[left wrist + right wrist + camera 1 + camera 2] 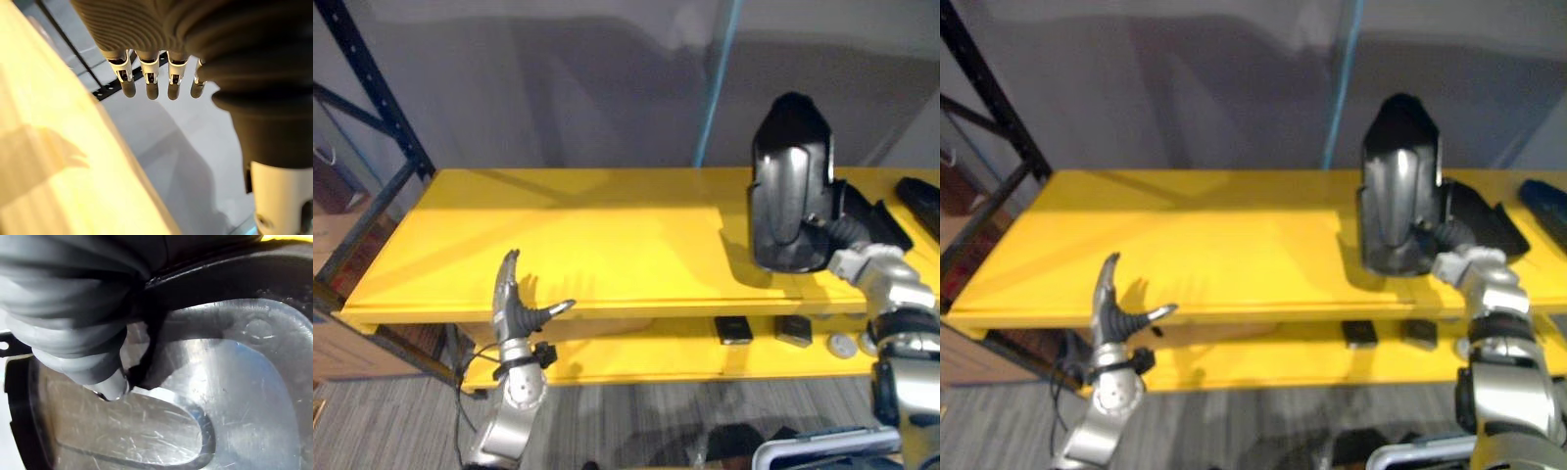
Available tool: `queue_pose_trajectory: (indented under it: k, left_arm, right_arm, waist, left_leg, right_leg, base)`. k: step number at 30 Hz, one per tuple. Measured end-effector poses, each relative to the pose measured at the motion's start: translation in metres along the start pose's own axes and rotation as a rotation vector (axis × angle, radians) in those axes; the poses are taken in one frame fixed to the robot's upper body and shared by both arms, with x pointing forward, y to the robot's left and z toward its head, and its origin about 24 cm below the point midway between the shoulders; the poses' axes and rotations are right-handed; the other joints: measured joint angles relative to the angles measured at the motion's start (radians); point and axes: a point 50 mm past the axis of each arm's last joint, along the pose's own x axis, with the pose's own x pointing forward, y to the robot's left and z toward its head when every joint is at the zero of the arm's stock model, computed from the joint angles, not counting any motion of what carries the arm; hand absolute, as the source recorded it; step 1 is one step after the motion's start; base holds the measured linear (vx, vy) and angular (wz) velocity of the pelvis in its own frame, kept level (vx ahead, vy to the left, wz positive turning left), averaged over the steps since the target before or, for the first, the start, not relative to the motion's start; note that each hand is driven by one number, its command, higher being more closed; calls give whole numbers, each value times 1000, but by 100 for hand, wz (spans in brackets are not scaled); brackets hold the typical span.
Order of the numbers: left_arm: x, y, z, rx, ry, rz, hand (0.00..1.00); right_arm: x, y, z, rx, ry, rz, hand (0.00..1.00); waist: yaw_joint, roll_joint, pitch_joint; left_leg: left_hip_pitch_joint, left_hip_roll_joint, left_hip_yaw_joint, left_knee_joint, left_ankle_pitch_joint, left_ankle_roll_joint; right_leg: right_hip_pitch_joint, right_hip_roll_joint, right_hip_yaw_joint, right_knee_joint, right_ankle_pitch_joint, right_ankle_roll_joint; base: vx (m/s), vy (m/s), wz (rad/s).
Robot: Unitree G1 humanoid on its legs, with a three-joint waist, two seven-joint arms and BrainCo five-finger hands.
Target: Walk over and take plastic housings, then place them on the shelf
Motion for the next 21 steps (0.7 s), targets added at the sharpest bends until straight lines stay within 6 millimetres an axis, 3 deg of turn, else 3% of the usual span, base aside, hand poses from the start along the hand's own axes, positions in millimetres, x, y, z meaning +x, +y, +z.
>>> queue_pose_trajectory:
  k: [8,13,21]
  left_arm:
    - [-16,-5,-7,-61,50,-74,0]
    - [-21,-7,-8,-70,52,-93,0]
    - [-23,-9,-4,-93,32,-126,0]
  right_arm:
    - [1,-5,-4,47,72,-19,100]
    - [1,-7,-7,58,131,-58,100]
    - [-6,-16,-33,83,294,-116,100]
  waist:
    - [47,0,23]
    - [47,-6,26]
    - [48,-7,50]
  left_leg:
    - [-15,-2,-29,0,20,-3]
    - [-30,-5,-47,-1,30,-7]
    - [-28,1,-47,-4,38,-11]
  right_leg:
    - [0,0,-29,1,-5,-6]
    - [0,-2,-50,3,-20,-2]
    - [0,2,-49,6,-21,-2]
  base:
    - [-18,-9,13]
    - [-30,-16,11]
    - [-13,-6,1]
